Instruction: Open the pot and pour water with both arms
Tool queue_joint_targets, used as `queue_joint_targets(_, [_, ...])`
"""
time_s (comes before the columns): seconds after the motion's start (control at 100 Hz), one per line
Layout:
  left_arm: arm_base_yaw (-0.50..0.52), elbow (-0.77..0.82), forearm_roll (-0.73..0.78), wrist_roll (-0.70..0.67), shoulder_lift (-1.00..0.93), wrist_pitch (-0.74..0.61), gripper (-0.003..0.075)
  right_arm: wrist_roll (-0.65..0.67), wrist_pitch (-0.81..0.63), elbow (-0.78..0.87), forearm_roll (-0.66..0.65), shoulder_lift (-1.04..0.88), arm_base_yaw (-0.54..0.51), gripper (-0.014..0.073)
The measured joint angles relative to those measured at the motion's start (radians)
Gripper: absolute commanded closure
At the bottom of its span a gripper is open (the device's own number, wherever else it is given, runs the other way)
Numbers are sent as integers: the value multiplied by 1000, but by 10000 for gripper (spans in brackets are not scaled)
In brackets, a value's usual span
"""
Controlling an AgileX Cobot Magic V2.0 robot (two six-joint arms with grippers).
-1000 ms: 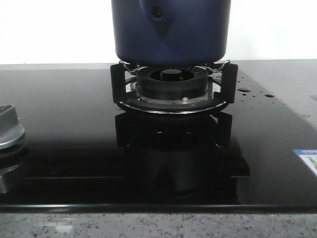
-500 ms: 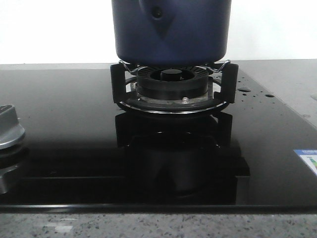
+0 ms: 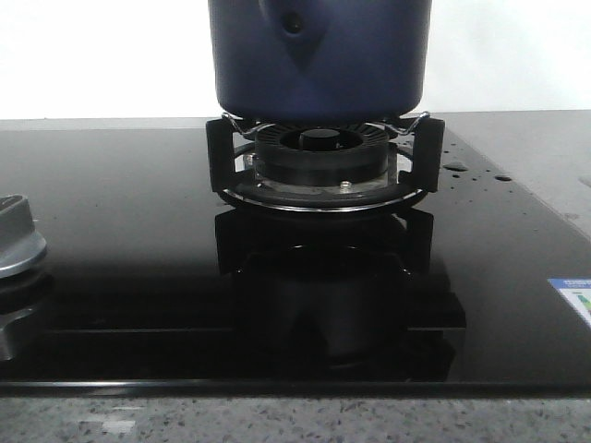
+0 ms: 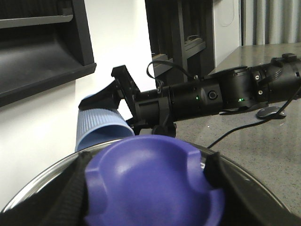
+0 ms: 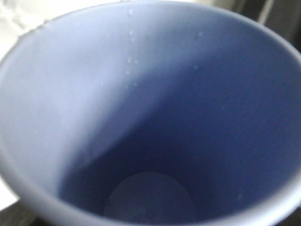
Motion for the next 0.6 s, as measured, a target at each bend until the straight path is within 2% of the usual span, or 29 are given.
queue_joint_targets(0.45, [0, 0, 10, 0, 0, 0, 525, 5, 18, -39, -65, 3, 32, 377])
queue_joint_targets(0.52, [0, 0, 12, 0, 0, 0, 525, 58, 30, -39, -37, 2, 32, 377])
queue_joint_targets(0.6, [0, 0, 12, 0, 0, 0, 525, 202, 63, -39, 52, 2, 32, 377])
